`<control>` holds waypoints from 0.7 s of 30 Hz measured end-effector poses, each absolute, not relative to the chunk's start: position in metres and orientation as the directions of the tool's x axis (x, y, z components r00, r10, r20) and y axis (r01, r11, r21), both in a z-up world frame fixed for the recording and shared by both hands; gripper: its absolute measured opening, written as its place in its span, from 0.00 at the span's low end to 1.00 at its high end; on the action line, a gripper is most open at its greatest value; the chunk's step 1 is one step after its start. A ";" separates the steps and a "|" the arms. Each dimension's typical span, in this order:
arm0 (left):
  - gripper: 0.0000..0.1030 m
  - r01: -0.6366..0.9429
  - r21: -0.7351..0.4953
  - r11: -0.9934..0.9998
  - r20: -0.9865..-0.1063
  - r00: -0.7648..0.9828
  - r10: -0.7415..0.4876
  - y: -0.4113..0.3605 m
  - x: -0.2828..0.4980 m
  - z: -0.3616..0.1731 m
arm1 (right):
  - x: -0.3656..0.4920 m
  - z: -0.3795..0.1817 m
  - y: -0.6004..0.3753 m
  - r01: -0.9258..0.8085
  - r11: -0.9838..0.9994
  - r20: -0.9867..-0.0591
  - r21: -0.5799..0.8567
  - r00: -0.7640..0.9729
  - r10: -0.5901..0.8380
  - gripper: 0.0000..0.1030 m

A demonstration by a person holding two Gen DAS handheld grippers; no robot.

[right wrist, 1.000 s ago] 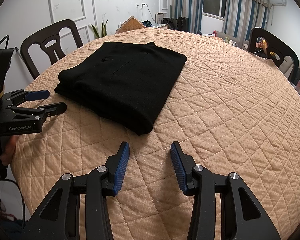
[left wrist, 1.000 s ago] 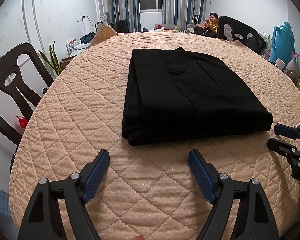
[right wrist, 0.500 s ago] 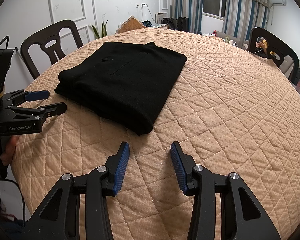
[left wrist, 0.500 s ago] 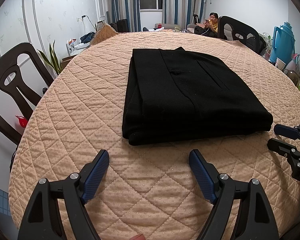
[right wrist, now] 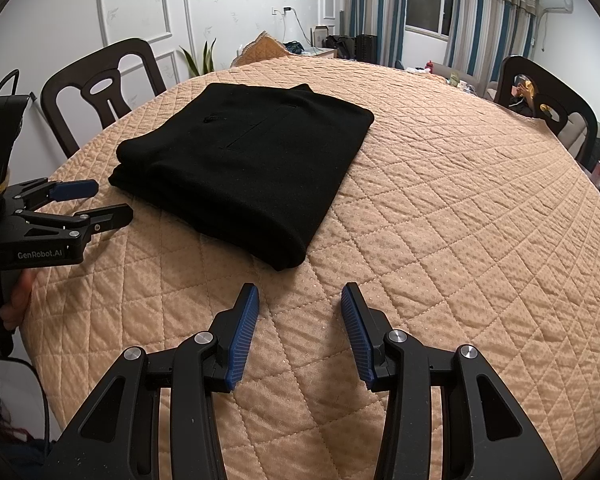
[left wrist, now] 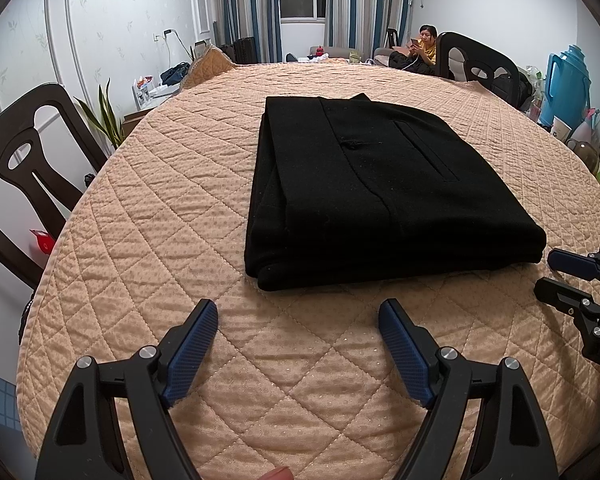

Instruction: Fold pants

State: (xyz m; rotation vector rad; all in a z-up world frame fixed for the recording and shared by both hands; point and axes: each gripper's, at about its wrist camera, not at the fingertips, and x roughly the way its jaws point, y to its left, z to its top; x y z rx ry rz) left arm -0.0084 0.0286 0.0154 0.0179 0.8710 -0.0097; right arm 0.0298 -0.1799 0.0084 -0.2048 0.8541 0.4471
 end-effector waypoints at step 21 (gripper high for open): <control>0.85 0.013 0.011 1.000 -0.770 0.638 0.000 0.027 -0.007 0.013 | 0.030 0.008 -0.180 -0.459 0.888 -0.765 -0.002 0.573 0.294 0.43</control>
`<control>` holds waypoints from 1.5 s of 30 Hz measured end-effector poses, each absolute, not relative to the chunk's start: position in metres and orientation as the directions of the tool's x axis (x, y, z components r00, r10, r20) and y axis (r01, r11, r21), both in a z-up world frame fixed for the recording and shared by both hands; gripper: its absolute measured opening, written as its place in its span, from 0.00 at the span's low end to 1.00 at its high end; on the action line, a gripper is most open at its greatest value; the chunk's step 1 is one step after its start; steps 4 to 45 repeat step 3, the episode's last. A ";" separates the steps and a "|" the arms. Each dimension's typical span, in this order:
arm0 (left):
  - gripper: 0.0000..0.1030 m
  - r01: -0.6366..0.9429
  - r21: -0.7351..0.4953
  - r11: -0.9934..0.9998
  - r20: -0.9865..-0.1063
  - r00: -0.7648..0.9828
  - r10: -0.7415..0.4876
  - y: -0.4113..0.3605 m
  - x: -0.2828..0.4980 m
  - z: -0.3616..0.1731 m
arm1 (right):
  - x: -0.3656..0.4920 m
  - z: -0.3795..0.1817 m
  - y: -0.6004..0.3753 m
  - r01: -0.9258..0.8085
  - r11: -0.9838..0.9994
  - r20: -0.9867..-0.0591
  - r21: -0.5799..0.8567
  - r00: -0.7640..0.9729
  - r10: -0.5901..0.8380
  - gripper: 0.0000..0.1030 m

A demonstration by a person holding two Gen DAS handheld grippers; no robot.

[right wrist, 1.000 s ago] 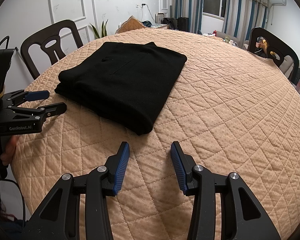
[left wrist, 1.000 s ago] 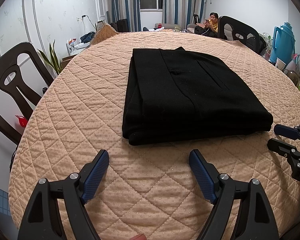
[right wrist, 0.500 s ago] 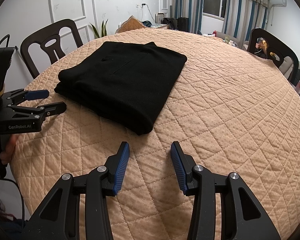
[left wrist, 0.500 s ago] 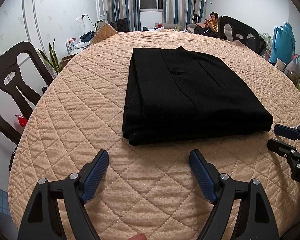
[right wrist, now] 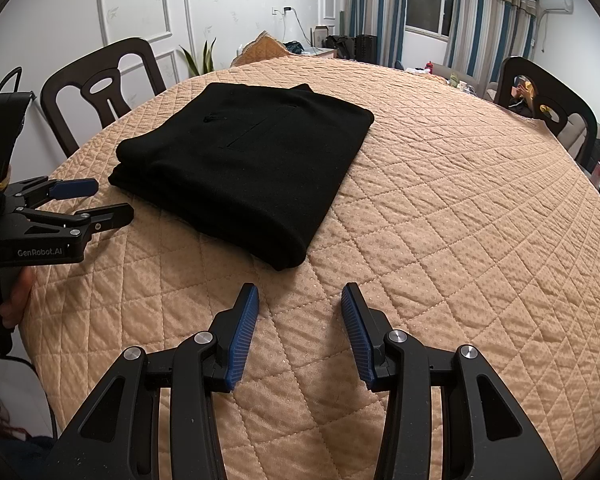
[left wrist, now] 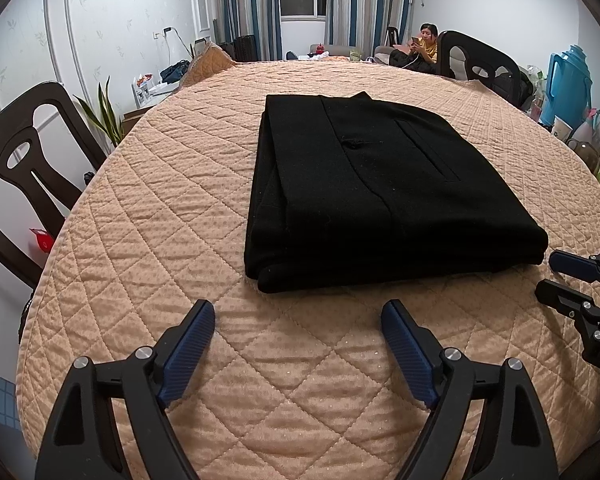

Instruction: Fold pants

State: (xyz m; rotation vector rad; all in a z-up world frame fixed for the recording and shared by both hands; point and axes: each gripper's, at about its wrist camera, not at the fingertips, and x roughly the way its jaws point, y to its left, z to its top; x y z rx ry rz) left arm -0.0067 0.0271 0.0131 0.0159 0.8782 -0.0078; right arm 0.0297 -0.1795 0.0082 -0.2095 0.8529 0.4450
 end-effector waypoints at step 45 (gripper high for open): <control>0.86 0.012 0.011 1.000 -0.772 0.636 0.001 0.027 -0.004 0.013 | 0.030 0.008 -0.179 -0.459 0.889 -0.765 -0.002 0.573 0.294 0.43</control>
